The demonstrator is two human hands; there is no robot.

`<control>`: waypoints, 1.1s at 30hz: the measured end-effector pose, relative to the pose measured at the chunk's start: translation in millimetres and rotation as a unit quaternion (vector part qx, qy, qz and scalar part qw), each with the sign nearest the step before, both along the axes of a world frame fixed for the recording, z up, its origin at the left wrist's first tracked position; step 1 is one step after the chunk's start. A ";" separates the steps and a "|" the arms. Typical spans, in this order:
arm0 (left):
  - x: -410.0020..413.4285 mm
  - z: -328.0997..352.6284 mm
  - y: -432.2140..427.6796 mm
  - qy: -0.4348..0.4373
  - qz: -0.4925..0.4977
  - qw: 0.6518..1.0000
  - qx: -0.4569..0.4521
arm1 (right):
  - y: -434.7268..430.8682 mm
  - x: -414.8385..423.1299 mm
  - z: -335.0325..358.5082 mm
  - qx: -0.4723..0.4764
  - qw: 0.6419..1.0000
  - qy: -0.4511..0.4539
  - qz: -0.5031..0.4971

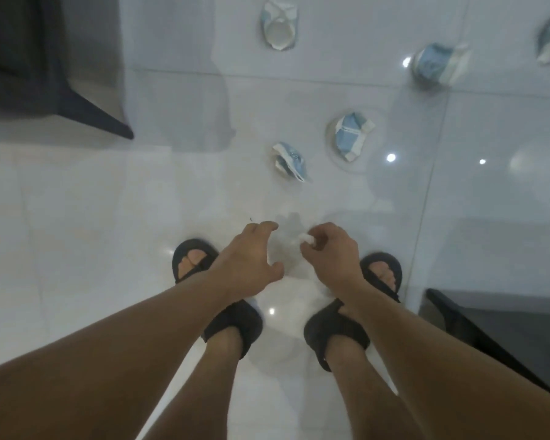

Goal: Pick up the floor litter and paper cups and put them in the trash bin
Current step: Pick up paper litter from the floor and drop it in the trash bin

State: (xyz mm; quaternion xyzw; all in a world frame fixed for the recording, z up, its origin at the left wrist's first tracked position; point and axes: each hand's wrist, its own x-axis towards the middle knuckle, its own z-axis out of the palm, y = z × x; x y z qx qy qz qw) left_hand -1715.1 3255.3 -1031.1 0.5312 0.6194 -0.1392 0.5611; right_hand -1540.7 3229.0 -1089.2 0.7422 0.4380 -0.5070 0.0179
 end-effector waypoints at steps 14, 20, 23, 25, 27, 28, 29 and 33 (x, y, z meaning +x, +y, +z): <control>-23.7 64.4 58.4 -0.038 0.074 0.991 0.105 | 103.1 -33.3 94.5 -0.016 0.968 0.237 -0.081; -59.0 15.9 34.2 0.056 0.100 0.991 0.069 | 129.3 -32.2 13.9 0.120 0.951 -0.060 0.277; -75.4 -5.5 20.3 0.071 0.101 0.990 0.063 | 136.8 -46.5 -25.2 0.093 0.919 -0.113 0.366; -84.1 -15.0 14.1 0.072 0.114 0.989 0.064 | 132.4 -55.0 -40.4 0.100 0.902 -0.141 0.395; -90.8 -18.8 12.1 0.071 0.115 0.988 0.069 | 122.0 -57.5 -45.2 0.115 0.904 -0.138 0.388; -93.0 -17.9 13.5 0.070 0.116 0.988 0.073 | 116.7 -56.9 -43.5 0.115 0.912 -0.127 0.372; -93.9 -14.7 15.6 0.069 0.119 0.988 0.076 | 112.2 -56.0 -38.5 0.108 0.925 -0.113 0.346; -89.0 24.3 32.9 0.063 0.130 0.986 0.084 | 119.0 -54.9 15.2 0.091 0.961 -0.033 0.260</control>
